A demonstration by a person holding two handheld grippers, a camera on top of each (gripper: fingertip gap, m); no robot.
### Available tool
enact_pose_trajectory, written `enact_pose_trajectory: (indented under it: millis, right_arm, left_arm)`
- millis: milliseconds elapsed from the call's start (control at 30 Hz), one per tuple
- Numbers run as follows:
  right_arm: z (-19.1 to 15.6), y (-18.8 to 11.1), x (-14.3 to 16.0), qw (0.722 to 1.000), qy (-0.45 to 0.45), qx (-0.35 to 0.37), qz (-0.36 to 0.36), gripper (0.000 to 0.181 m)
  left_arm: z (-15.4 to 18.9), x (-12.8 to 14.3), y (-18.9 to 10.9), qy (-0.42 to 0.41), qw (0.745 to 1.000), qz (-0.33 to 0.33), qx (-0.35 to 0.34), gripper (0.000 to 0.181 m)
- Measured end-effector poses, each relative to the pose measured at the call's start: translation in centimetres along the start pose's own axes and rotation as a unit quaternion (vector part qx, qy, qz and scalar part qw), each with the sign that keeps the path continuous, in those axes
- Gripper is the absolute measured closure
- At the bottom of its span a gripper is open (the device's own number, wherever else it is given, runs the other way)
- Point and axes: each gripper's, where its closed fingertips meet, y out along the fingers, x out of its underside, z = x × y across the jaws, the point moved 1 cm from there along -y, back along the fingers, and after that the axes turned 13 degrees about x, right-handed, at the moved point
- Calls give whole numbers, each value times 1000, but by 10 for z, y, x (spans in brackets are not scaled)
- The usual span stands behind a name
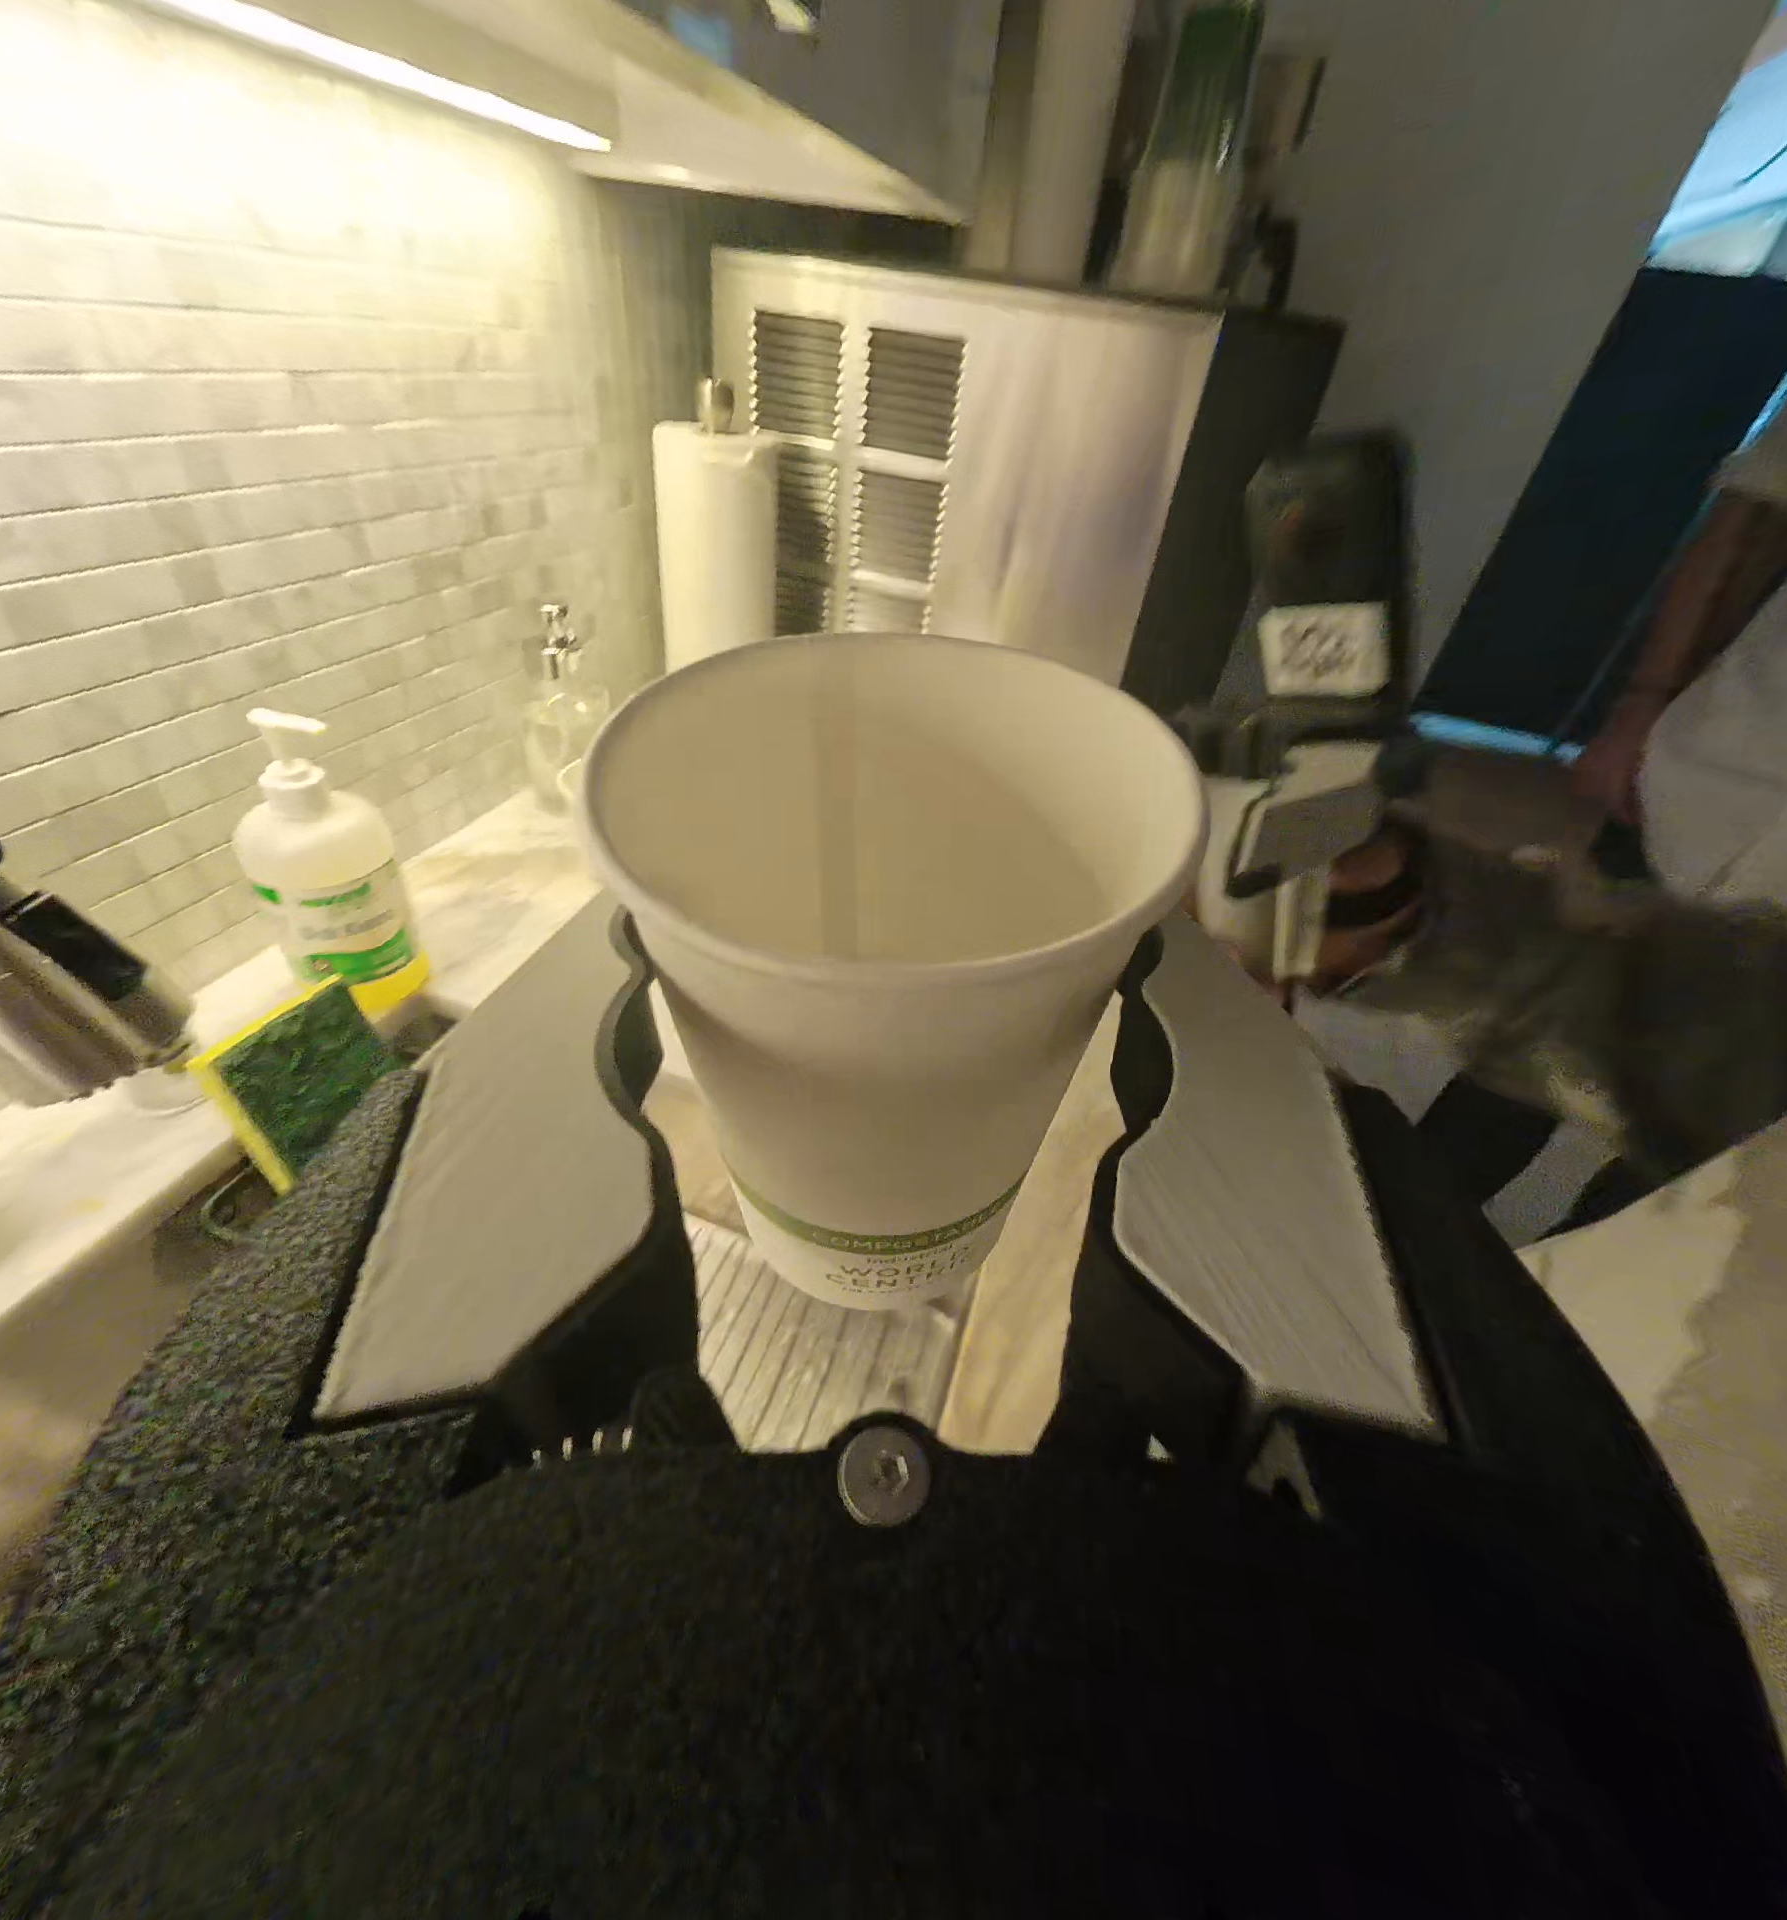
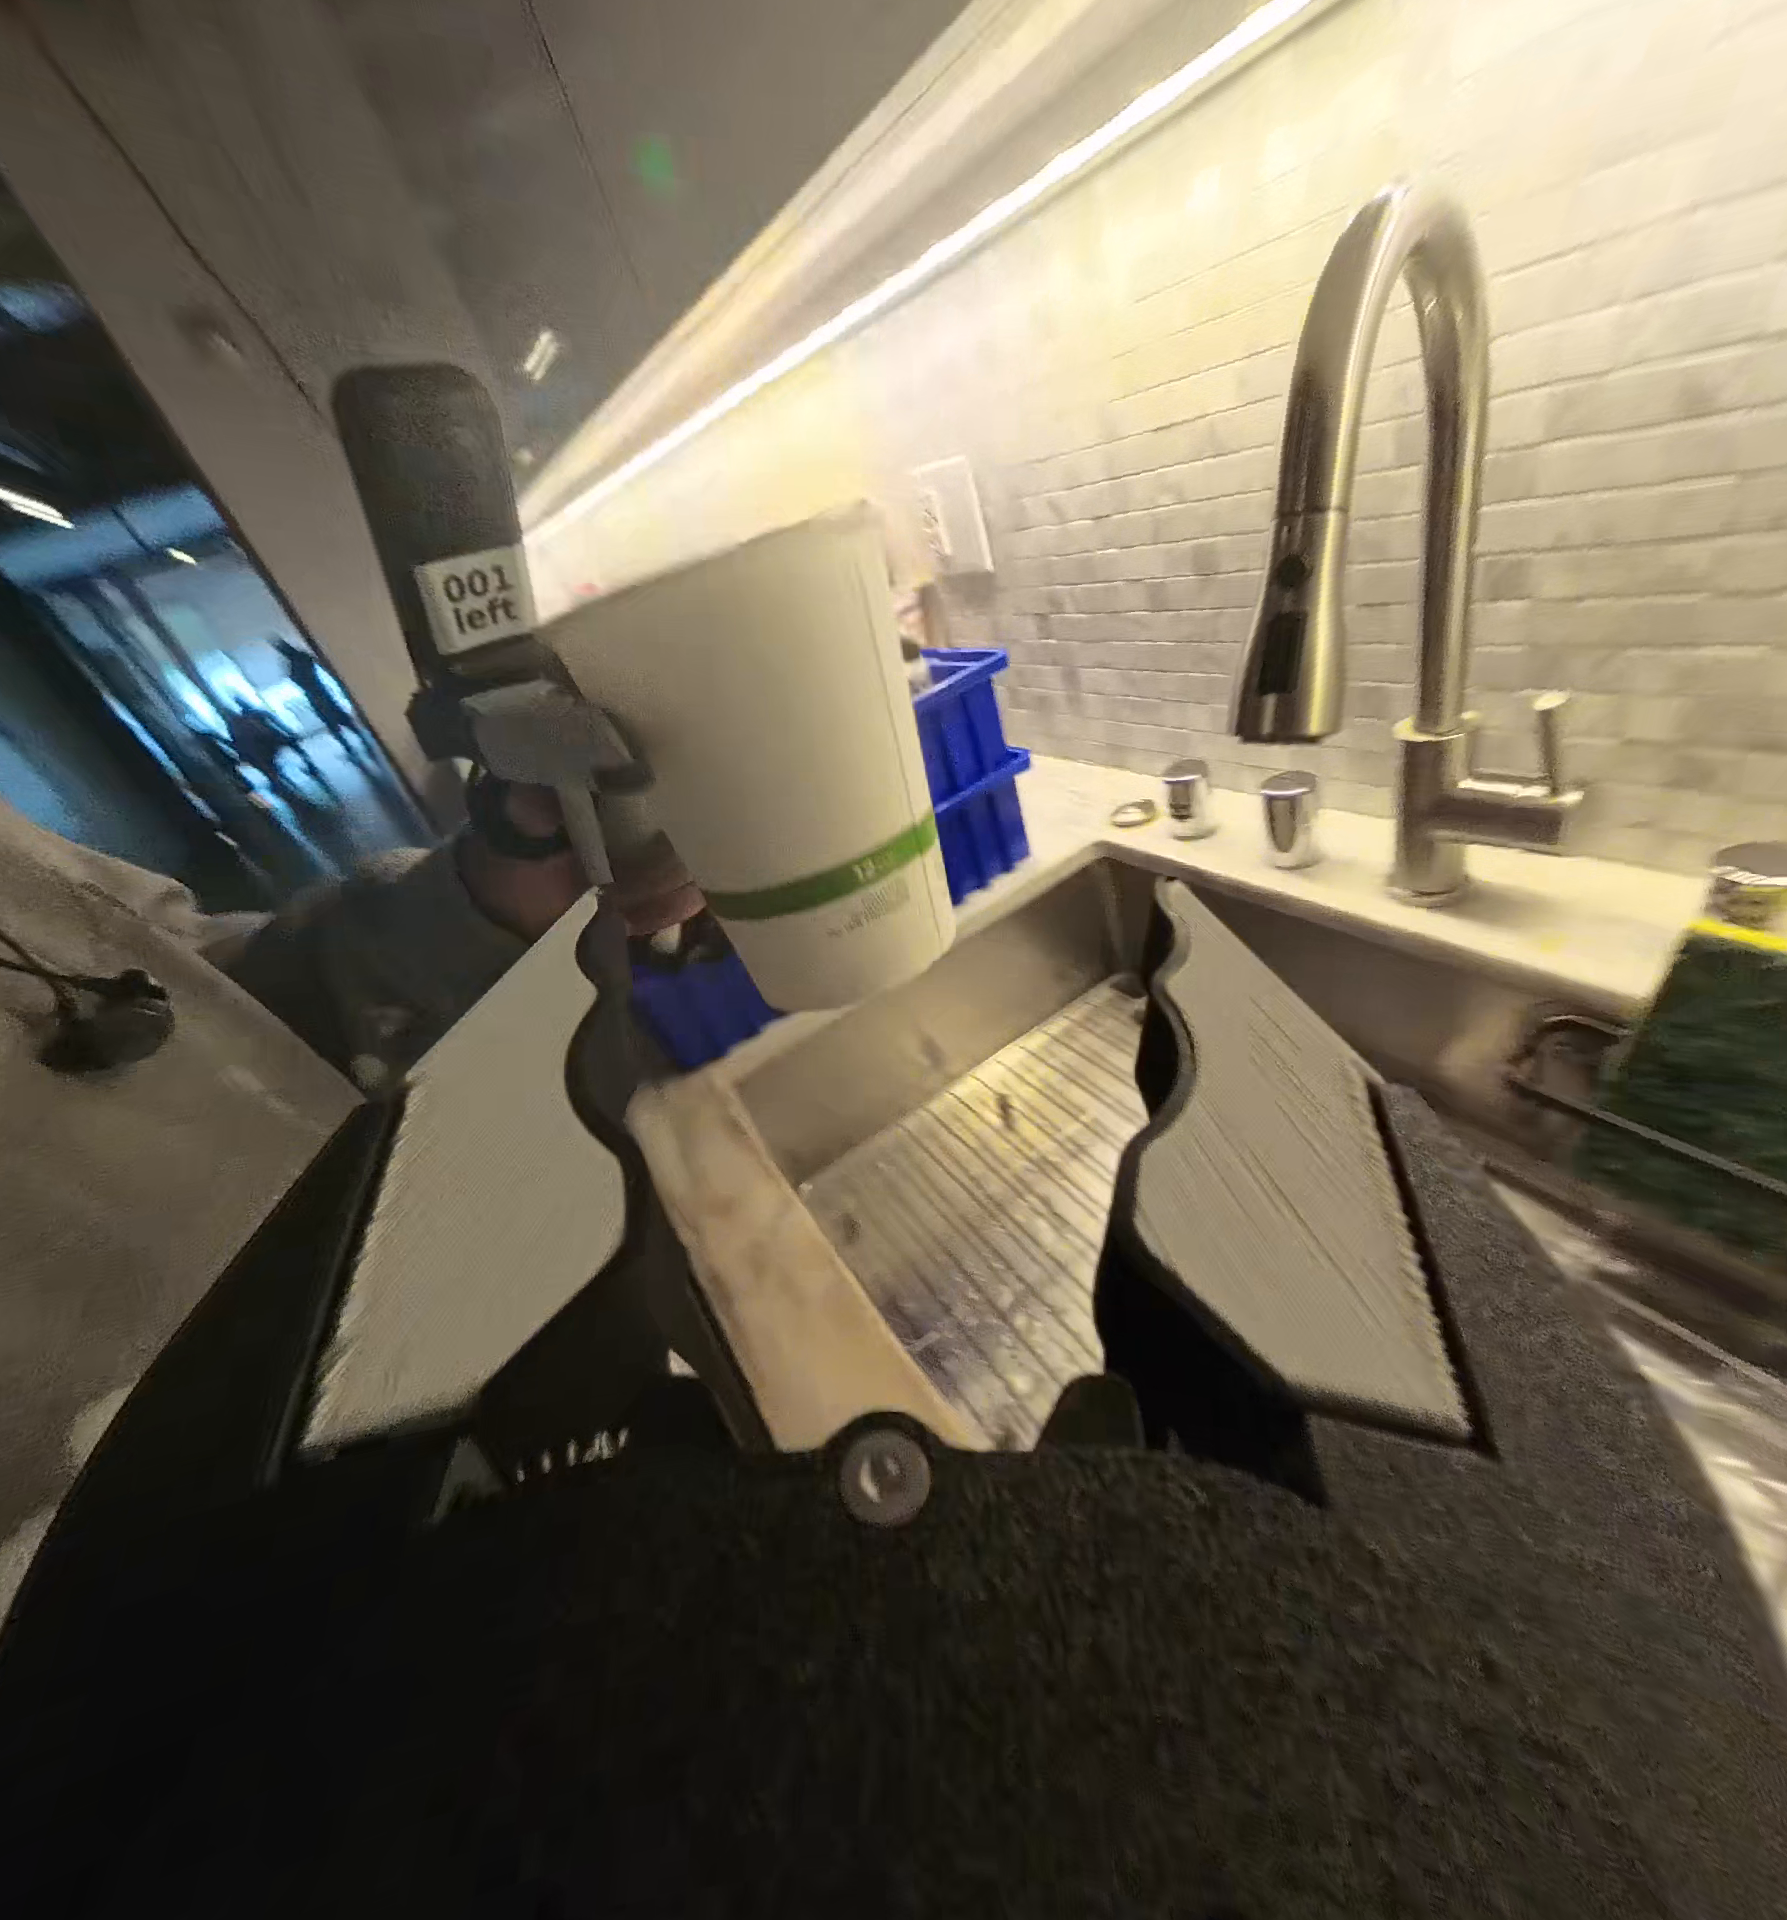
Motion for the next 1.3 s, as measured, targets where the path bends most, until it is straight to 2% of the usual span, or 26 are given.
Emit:
enact_pose_trajectory:
  millis: [100,233,300,400,633,733,867,933,1033,1167,1300]
  right_arm:
    - [-11,4,-12,997,-55,45,-9,79]
    - [-27,26,-17,994,-51,97,4,74]
    - [-32,38,-13,993,-38,108,-4,73]
    - [-26,51,3,987,-67,142,-43,74]
    - [-29,55,13,986,-83,123,-76,84]
    - [-27,50,12,989,-65,108,-76,87]
    - [-12,33,0,992,-34,113,-53,87]
    - [8,16,-9,988,-34,145,-34,87]
    - [63,-18,-7,971,-56,232,-28,86]
    - [149,-66,31,940,-62,332,-42,86]
    - [205,-90,83,920,-46,383,-67,85]
  left_arm:
    - [-5,12,7,21,999,-36,-32,94]
    - [-7,21,20,53,994,-68,-73,93]
    - [-7,26,25,71,990,-84,-90,93]
    - [-4,32,30,98,984,-105,-106,95]
    - [-5,42,29,152,968,-146,-133,91]
    - [-1,44,30,133,976,-132,-109,90]
    - [1,49,27,107,983,-110,-96,79]
    - [-3,52,20,81,987,-94,-102,80]
    - [-14,56,3,39,989,-70,-124,82]
    - [-31,57,-26,17,984,-47,-169,82]
    - [-43,52,-50,23,977,-38,-208,84]
